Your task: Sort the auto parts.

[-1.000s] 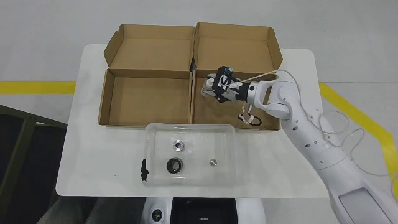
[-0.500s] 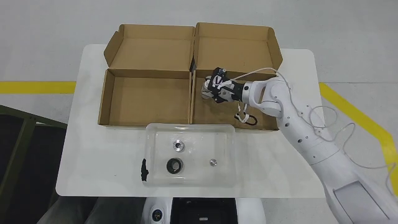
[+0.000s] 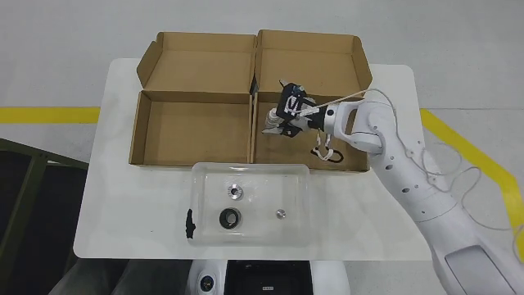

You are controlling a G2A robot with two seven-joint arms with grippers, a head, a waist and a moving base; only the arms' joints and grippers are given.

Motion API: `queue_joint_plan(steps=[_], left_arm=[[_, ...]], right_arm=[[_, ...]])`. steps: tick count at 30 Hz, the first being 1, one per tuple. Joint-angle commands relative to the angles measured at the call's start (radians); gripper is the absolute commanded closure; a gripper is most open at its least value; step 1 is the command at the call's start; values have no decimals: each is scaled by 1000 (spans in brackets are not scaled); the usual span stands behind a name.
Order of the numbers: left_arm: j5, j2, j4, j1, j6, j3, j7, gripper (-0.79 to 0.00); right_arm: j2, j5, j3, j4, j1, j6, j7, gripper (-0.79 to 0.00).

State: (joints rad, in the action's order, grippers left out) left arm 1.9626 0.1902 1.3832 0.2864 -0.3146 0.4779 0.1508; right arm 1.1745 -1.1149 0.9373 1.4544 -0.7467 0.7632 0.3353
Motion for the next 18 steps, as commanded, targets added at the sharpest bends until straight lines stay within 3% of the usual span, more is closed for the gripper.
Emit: queue_joint_plan(steps=[1,9,18], left_arm=[[0,0,0,0,0,0,0,-785],[0,0,0,0,0,0,0,-785],[0,0,0,0,0,0,0,-785]], right_arm=[[-8,13,21,49,-19,11,26,-785],[-33,113,80,243,-113,40,161,-785],[-61,121,97,455,-264,56,270,-785]])
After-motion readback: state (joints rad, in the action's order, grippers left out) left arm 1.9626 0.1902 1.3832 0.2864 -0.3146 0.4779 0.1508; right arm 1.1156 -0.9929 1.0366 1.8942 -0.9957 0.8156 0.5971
